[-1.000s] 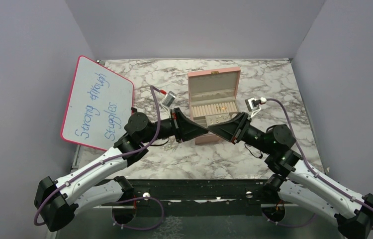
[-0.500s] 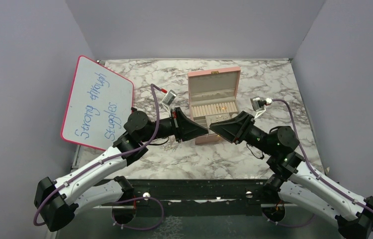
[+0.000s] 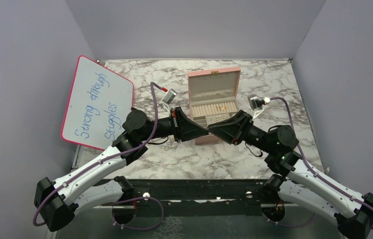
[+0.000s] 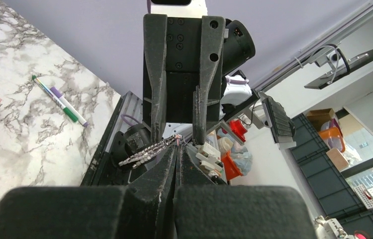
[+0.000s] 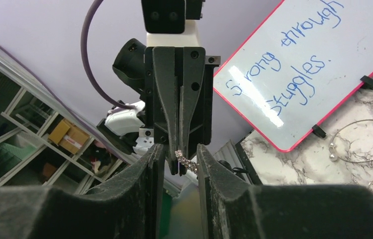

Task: Organize the mixed jewelry
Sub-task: Pick up the jewelry from the center of the board.

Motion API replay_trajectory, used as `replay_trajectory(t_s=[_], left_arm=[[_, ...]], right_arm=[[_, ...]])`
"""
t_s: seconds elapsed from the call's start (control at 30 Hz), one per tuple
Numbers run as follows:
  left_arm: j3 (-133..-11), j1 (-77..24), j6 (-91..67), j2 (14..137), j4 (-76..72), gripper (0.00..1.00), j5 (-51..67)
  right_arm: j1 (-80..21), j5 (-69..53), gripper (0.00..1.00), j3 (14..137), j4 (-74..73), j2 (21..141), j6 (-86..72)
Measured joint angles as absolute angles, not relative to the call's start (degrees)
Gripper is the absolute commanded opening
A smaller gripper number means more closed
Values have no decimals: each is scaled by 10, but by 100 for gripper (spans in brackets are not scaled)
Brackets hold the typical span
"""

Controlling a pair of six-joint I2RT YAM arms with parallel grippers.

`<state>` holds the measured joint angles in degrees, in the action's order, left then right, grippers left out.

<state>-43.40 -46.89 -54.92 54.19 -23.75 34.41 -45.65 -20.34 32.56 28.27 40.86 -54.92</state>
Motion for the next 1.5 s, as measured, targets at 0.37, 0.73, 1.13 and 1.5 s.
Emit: replay_trajectory(t_s=[0.37, 0.73, 1.13, 1.5], left_arm=[[-434, -469, -553, 542, -238, 0, 347], [-434, -469, -553, 542, -238, 0, 350], [-434, -469, -553, 541, -238, 0, 350], [-434, -469, -553, 541, -239, 0, 350]], right_arm=[[-456, -212, 15, 338, 287, 412, -539], [-456, -219, 18, 343, 283, 420, -538], [-456, -219, 20, 344, 268, 419, -535], [-456, -218, 1, 345, 262, 409, -533]])
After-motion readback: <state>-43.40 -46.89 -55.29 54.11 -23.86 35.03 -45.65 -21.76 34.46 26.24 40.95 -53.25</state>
